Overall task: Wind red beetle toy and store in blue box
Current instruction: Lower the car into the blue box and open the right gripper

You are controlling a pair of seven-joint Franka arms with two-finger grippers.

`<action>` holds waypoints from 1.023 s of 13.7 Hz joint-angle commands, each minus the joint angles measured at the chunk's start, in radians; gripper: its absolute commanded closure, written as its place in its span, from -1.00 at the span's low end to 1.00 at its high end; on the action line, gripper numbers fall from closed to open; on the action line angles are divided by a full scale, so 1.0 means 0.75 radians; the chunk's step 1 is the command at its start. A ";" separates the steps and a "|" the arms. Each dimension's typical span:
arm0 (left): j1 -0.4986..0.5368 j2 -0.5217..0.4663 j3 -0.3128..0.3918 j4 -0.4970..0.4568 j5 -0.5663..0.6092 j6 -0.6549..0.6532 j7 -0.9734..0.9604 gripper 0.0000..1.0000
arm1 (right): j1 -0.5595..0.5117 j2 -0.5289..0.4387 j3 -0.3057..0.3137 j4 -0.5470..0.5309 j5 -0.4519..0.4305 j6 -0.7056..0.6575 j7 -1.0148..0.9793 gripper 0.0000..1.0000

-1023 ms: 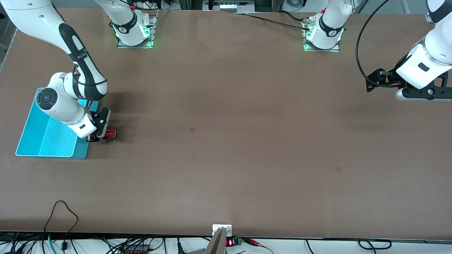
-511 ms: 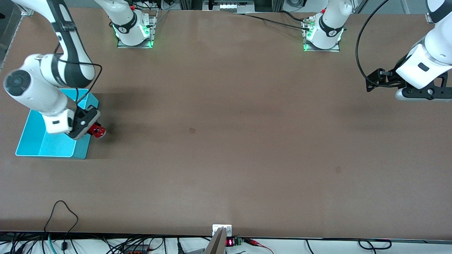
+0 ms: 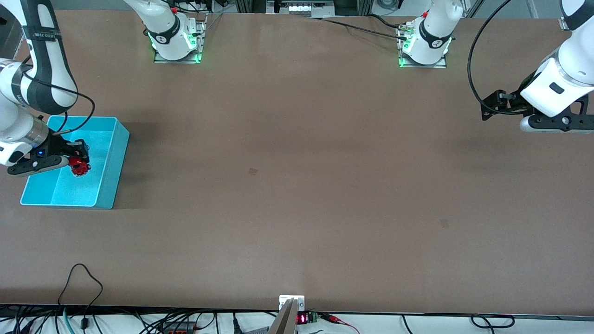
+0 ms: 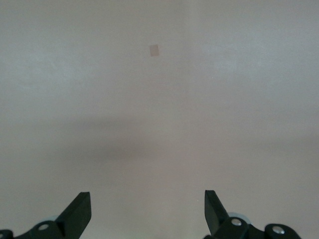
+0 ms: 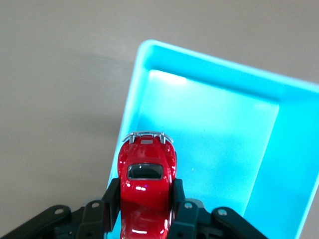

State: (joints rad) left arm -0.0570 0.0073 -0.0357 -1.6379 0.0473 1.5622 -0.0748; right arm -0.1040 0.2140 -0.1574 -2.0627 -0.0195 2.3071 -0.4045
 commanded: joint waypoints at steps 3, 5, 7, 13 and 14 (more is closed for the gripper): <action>0.004 -0.022 -0.004 -0.011 -0.018 -0.015 -0.011 -1.00 | 0.116 0.089 -0.193 -0.003 0.020 -0.035 0.169 1.00; 0.004 -0.022 -0.004 -0.011 -0.016 -0.013 -0.013 -1.00 | 0.092 0.138 -0.199 -0.005 0.020 -0.025 0.163 1.00; 0.004 -0.022 -0.004 -0.011 -0.018 -0.013 -0.013 -1.00 | 0.075 0.175 -0.199 -0.023 0.018 -0.016 0.161 1.00; -0.002 -0.022 -0.006 -0.011 -0.018 -0.013 -0.015 -1.00 | 0.073 0.267 -0.199 -0.048 -0.005 0.045 0.132 0.99; -0.002 -0.022 -0.006 -0.011 -0.018 -0.013 -0.015 -1.00 | 0.071 0.291 -0.199 -0.050 -0.005 0.069 0.128 0.98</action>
State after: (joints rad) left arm -0.0576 0.0073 -0.0374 -1.6379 0.0473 1.5600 -0.0748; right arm -0.0499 0.4106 -0.3042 -2.0898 -0.0198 2.3235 -0.2955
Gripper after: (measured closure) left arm 0.000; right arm 0.551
